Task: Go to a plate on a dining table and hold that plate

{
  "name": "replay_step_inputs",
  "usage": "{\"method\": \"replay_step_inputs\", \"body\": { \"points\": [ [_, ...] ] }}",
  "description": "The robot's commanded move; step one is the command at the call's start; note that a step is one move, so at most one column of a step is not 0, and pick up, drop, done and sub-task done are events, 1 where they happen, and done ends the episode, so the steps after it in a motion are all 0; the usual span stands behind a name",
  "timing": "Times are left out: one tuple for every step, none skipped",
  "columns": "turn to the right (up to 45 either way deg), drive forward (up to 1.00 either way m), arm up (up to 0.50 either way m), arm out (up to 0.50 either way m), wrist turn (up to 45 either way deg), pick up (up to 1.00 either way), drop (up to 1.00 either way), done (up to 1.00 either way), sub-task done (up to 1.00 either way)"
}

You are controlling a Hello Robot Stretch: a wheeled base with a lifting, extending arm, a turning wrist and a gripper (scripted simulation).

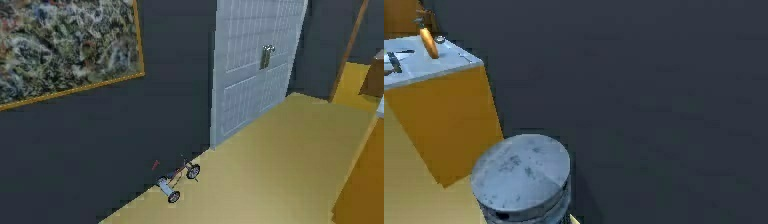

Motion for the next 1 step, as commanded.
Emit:
{"method": "replay_step_inputs", "body": {
  "points": [
    [12.0, 0.00, 0.00, 0.00, 0.0, 0.00, 0.00, 0.00, 0.00]
  ]
}}
